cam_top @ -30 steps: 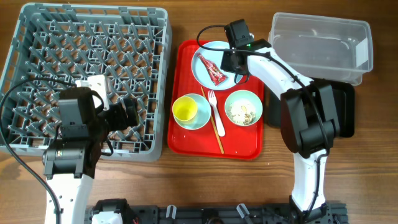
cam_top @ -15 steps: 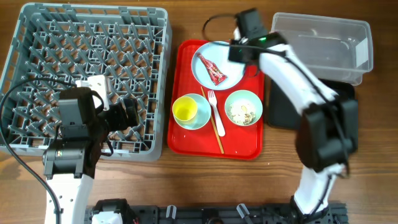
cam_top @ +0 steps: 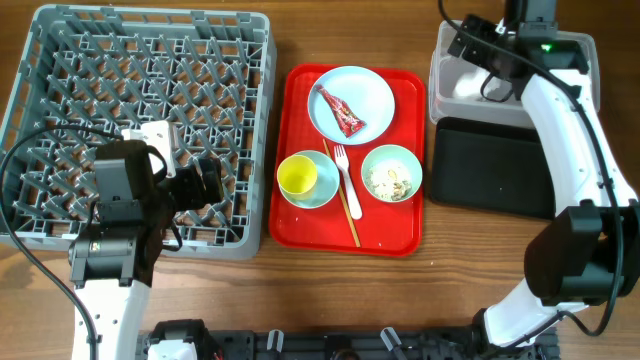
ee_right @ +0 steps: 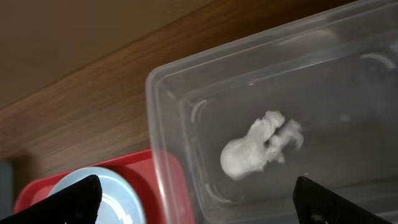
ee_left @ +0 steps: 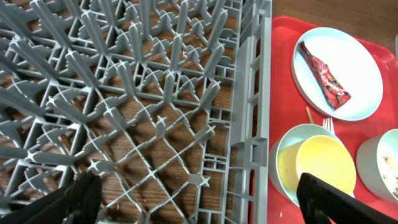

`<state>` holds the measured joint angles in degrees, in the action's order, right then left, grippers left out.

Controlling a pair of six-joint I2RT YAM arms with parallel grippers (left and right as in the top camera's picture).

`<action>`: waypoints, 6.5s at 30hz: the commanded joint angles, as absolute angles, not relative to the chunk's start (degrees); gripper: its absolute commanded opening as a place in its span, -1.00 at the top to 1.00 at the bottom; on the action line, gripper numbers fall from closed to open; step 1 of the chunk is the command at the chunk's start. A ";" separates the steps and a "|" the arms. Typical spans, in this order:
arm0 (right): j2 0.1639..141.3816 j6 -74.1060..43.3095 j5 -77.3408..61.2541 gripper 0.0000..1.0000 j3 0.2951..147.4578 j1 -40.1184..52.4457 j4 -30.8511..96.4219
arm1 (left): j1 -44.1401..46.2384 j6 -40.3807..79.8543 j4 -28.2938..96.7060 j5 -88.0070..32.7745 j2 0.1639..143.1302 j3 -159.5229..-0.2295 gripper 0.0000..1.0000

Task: Sort waste into correct bins and load items into the dishwasher rack
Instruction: 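Grasp the white tissue with the right gripper and drop it into the clear bin, then grasp the red snack wrapper on the plate with the right gripper, then carry the wrapper to the clear bin and release it with the right gripper, then grasp the light-blue rice bowl with the right gripper, then tip the rice bowl over the black tray to empty the rice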

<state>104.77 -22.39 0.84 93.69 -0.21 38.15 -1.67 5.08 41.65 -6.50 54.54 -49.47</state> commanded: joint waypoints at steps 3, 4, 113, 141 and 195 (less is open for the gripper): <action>105.14 -17.93 -14.76 -0.99 93.89 3.97 38.48 | -2.09 5.41 41.67 -6.81 54.72 -50.48 -1.00; 105.21 -16.10 -14.85 -0.99 93.86 5.61 38.61 | -2.09 5.41 41.67 -6.79 54.72 -50.48 -1.00; 105.69 -27.46 -5.28 -0.11 70.74 27.81 44.60 | -2.09 5.41 44.01 -6.81 54.72 -50.48 -1.00; 105.58 -27.44 -7.05 0.91 76.97 27.62 47.24 | -2.09 5.41 44.03 -6.81 54.72 -50.48 -1.00; 105.54 -31.94 -92.95 0.92 57.67 -36.56 21.47 | -2.09 5.41 44.05 -6.81 54.72 -50.48 -1.00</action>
